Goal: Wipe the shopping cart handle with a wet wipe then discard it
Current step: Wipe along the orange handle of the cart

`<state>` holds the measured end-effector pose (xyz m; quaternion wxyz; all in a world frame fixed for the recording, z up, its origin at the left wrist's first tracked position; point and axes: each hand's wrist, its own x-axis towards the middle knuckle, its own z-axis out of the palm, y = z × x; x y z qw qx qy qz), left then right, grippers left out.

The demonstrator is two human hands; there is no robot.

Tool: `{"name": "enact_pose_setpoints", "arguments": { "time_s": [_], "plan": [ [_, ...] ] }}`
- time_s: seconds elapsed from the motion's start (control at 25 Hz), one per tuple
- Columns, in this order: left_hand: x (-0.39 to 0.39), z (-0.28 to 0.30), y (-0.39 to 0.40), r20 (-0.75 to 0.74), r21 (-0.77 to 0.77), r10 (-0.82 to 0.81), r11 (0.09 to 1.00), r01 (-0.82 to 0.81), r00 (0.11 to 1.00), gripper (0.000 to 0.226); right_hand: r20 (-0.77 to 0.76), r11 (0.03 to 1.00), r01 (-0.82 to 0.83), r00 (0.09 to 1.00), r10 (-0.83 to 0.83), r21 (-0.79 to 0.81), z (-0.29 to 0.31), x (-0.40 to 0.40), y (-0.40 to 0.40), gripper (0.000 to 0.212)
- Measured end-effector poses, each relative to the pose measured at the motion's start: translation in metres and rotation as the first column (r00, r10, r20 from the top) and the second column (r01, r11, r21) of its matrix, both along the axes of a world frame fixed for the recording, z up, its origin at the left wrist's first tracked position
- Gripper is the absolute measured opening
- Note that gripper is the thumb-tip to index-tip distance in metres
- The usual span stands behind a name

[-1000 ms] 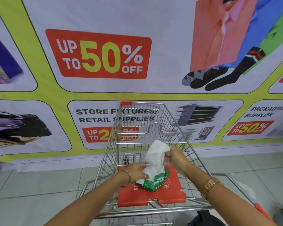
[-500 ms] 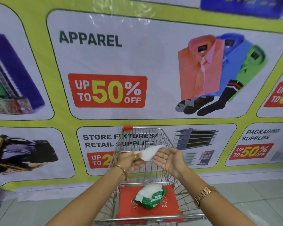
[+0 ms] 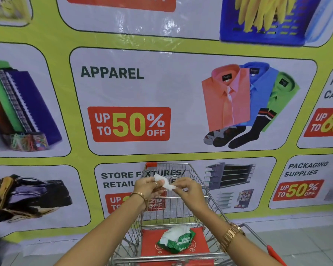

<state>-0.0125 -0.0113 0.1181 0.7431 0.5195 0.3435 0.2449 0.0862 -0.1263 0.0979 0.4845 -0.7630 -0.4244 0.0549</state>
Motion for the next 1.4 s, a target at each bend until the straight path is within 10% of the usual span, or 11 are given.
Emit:
{"name": "enact_pose_setpoints", "arguments": {
  "time_s": [0.48,1.04,1.4],
  "plan": [
    [-0.025,-0.012,0.000,-0.147,0.110,-0.041,0.992,0.058,0.988,0.016,-0.354,0.996,0.048,0.935,-0.017,0.080,0.006,0.000,-0.026,0.028],
    [-0.078,-0.011,0.003,-0.283,0.020,-0.135,0.989,0.147,0.949,0.013,-0.848,0.881,0.455,0.512,-0.138,0.132,0.008,-0.009,-0.097,0.009],
    [-0.142,-0.013,-0.068,-0.599,0.164,-0.114,0.952,0.260,0.792,0.022,-0.626,0.958,0.255,0.728,-0.278,-0.128,-0.008,-0.072,-0.181,0.021]
  ]
}}
